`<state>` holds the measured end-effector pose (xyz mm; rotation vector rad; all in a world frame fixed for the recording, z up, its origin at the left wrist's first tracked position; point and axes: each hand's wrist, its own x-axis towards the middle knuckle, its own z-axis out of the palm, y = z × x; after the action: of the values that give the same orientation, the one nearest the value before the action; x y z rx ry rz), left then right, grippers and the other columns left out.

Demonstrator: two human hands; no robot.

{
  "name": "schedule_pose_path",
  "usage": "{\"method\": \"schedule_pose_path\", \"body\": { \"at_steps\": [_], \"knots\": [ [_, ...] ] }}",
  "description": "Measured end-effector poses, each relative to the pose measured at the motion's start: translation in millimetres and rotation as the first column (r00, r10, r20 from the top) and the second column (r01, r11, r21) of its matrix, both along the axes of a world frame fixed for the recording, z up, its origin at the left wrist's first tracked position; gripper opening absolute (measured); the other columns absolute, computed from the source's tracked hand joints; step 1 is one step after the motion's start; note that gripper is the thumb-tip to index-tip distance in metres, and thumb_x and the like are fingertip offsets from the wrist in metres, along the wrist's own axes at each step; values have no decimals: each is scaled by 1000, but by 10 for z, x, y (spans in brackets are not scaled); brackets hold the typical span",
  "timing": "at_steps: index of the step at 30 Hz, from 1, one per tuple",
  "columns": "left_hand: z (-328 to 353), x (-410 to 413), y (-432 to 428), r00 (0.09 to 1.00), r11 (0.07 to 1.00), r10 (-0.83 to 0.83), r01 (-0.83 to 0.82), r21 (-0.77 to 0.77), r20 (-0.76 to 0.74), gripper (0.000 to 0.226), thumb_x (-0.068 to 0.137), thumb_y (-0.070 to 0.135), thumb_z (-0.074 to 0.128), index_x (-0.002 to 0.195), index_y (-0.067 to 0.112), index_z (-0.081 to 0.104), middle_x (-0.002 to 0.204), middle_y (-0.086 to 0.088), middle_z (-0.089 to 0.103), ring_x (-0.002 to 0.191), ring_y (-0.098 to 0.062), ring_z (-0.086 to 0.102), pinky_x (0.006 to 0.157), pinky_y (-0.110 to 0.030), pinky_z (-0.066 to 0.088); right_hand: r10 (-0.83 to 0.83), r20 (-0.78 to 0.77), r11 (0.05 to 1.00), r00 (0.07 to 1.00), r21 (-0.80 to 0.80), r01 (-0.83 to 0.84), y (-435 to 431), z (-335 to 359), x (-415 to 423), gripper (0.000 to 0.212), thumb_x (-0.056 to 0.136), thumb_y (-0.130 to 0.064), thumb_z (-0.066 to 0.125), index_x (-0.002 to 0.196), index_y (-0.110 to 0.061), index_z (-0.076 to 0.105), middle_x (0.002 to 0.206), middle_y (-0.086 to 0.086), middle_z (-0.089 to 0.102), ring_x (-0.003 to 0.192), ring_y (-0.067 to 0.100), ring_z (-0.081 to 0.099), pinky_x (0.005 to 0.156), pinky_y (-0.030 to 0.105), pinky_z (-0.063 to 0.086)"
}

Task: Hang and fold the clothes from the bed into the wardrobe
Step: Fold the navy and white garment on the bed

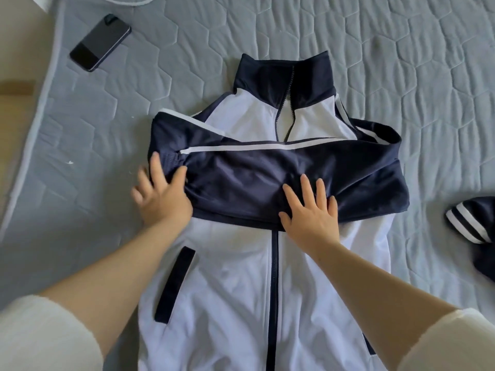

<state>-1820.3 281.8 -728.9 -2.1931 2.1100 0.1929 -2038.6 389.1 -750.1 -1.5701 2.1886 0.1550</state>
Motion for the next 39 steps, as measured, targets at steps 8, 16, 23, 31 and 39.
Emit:
{"method": "schedule_pose_path", "body": {
  "at_steps": [8, 16, 23, 31, 39],
  "knots": [
    [-196, -143, 605, 716, 713, -695, 676, 187, 65, 53, 92, 39, 47, 143, 38, 31, 153, -1, 27, 142, -27, 21, 112, -56, 9, 328, -100, 939, 939, -71, -335, 263, 35, 158, 57, 93, -39, 46, 145, -26, 31, 155, 2, 22, 144, 29, 12, 114, 51, 7],
    [-70, 27, 830, 776, 776, -631, 630, 20, 0, 54, 80, 16, 65, 132, 17, 52, 138, -15, 48, 128, -36, 43, 102, -56, 33, 272, -83, 962, 959, 13, -272, 541, 208, 170, 57, 97, -32, 35, 149, -24, 14, 159, 2, 2, 145, 27, -3, 115, 44, -1],
    [184, 324, 2164, 638, 640, -753, 767, 41, -163, 30, 73, 26, 44, 85, 18, 71, 76, -4, 59, 65, -23, 57, 55, -28, 46, 219, 14, 970, 976, -114, -216, 1626, 516, 719, 48, 45, -18, 86, 91, -18, 72, 91, 6, 67, 78, 26, 66, 68, 32, 53],
    [100, 755, 2783, 602, 530, -794, 752, 391, -82, 89, 38, 45, 88, 120, 23, 63, 119, -8, 62, 97, -31, 60, 75, -44, 54, 290, 86, 904, 953, 303, -302, 2540, 348, 973, 87, 69, -63, 65, 141, -24, 34, 149, 10, 28, 138, 34, 26, 109, 61, 19],
    [189, 858, 2565, 639, 612, -769, 716, 336, 39, 74, 26, -9, 80, 94, 20, 71, 62, -9, 55, 48, -25, 52, 40, -25, 44, 316, 113, 894, 942, 298, -335, 2540, 340, 890, 77, 87, 0, 49, 147, -23, 8, 156, 4, 5, 142, 27, 8, 111, 46, 22]
  ]
}}
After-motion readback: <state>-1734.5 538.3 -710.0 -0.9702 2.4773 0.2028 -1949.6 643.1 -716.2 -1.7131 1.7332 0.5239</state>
